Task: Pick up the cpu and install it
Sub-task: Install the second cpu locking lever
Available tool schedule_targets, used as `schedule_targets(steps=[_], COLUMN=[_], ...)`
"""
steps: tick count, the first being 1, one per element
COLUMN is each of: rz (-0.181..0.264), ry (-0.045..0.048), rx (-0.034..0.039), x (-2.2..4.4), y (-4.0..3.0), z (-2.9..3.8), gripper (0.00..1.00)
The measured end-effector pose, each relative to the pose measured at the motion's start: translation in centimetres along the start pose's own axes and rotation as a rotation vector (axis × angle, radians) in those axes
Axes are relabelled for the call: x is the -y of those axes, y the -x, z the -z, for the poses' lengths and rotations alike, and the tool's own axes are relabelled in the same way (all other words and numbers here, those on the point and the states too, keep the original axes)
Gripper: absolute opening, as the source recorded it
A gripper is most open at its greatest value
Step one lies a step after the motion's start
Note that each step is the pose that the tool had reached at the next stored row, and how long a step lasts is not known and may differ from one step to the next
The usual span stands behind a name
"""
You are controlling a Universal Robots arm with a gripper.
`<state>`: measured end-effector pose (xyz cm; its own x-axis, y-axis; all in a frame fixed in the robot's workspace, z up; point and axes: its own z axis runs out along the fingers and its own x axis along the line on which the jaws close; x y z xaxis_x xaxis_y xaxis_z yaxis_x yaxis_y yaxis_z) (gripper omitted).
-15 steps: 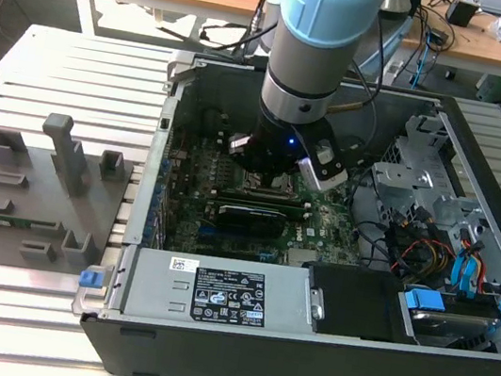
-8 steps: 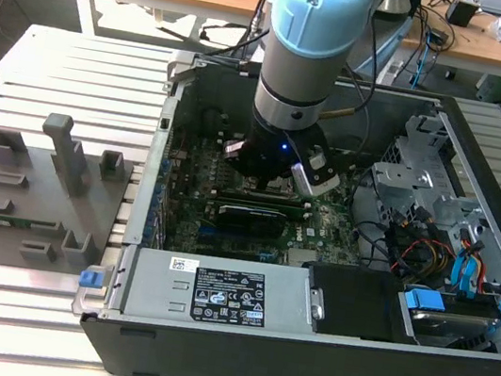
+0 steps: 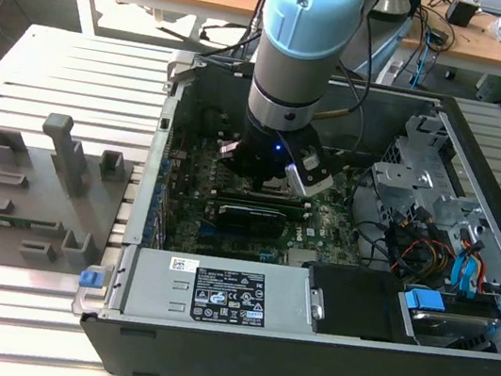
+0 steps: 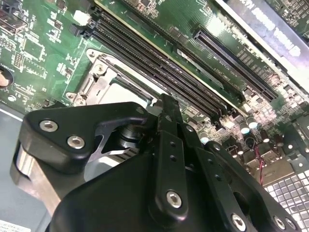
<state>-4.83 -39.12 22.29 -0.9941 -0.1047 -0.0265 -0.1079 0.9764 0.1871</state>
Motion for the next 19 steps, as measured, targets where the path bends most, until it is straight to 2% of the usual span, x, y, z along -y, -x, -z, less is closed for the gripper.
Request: schedule_targets(steps=[3, 15, 19], rz=[0.000, 0.000, 0.000], ry=[0.0004, 0.0005, 0.0005], rx=[0.0000, 0.0001, 0.0000], x=[-0.01, -0.11, -0.06], y=[-0.16, -1.58, -1.90], z=[-0.04, -0.31, -0.74], gripper=[0.11, 0.11, 0.11])
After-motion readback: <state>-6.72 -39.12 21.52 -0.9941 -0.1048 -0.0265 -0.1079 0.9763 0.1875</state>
